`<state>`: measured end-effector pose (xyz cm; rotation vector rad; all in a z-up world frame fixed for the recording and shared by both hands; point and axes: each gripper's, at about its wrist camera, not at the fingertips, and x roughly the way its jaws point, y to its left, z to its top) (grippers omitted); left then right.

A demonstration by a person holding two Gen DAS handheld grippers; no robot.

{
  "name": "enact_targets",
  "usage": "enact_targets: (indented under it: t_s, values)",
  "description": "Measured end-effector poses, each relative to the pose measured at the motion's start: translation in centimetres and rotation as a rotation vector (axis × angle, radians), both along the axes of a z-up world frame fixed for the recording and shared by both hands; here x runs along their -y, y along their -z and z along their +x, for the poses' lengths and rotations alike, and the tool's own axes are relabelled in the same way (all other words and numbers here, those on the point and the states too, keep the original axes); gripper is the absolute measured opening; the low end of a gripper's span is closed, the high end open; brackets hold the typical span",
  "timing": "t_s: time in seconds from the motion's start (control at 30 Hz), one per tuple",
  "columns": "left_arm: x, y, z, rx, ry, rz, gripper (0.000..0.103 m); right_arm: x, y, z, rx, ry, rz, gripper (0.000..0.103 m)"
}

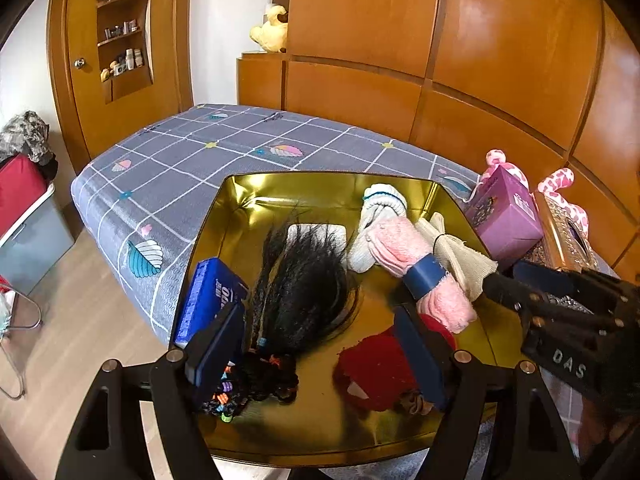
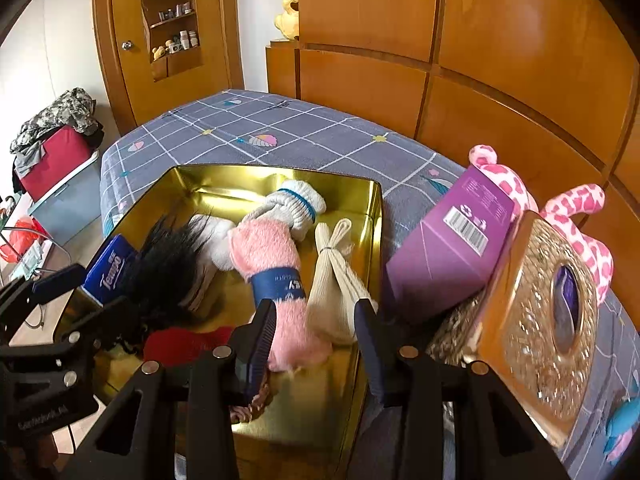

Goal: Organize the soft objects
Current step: 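Lower the beige cloth into the gold tray and open the right tool, then move both tools away from the tray toward the white tissue and blue doll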

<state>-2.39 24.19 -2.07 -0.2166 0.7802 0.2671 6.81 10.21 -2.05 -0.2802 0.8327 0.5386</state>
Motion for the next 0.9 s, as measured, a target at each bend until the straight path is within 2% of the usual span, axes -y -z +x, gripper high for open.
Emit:
enact_targets:
  t_s: [0.67,0.9]
  values:
    - [3.0,-0.4,-0.3,0.018,0.099,0.062,0.078,6.0,-1.1,-4.6,0.097,0.113,-0.02,0.042]
    - [4.0,-0.5,-0.4,0.025,0.141,0.071,0.078,11.0,-1.2,-4.7,0.098,0.206,-0.041,0.042]
